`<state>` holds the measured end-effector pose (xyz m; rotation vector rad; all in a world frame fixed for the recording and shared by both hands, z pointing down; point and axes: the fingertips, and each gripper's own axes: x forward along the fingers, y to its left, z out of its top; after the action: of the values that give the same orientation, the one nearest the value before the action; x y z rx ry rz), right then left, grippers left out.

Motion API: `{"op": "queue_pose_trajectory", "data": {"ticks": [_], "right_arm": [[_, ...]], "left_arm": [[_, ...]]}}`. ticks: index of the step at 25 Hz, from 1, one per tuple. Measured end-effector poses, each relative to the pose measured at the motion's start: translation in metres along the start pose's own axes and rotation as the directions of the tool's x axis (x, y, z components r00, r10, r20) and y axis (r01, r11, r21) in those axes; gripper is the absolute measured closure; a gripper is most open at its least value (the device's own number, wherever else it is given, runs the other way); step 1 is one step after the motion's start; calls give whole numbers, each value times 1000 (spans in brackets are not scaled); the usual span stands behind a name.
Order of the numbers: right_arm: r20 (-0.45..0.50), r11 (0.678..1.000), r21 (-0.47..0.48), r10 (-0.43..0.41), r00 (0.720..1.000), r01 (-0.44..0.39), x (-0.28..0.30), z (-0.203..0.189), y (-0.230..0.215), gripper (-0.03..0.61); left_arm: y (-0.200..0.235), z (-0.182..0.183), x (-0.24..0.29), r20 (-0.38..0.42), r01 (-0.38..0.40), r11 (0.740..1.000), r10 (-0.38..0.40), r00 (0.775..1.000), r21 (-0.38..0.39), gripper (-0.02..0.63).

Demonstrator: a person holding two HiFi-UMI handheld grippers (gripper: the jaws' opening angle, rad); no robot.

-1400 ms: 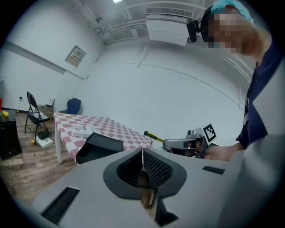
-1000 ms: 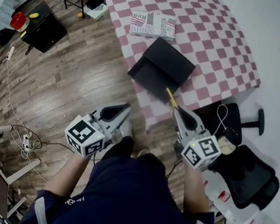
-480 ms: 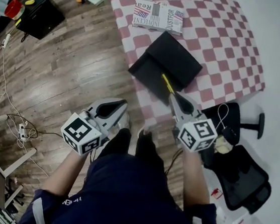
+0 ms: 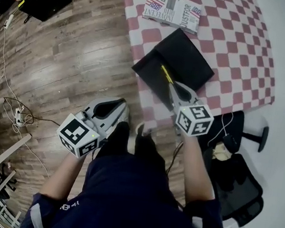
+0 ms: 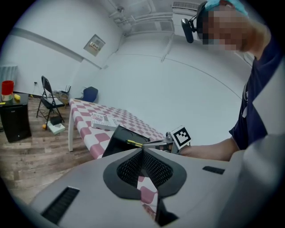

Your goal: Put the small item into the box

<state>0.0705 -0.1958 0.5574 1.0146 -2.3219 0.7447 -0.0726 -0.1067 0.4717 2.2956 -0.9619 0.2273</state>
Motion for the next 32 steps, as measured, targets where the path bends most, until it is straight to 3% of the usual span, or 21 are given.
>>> {"op": "queue_pose_trajectory", "data": {"ticks": [7,17,25,32], "right_arm": [[-201,999,-30,-36,979,30,47,-31,-11,546],[-306,997,-74,-38,951,16,71,-43,-12,545],[-414,989,-151,-75,907,13,88,-59,-13,545],[-424,988,-154,-55,904,-12,91,-61,-8,537]], "left_arm": [[10,-3,1,10,-34,999,34,999,-38,576],[22,2,7,26,-36,997,38,999,-61,576],[31,4,7,24,-33,997,35,999,-65,577],[33,4,14,19,-28,997,29,999,-74,575]]}}
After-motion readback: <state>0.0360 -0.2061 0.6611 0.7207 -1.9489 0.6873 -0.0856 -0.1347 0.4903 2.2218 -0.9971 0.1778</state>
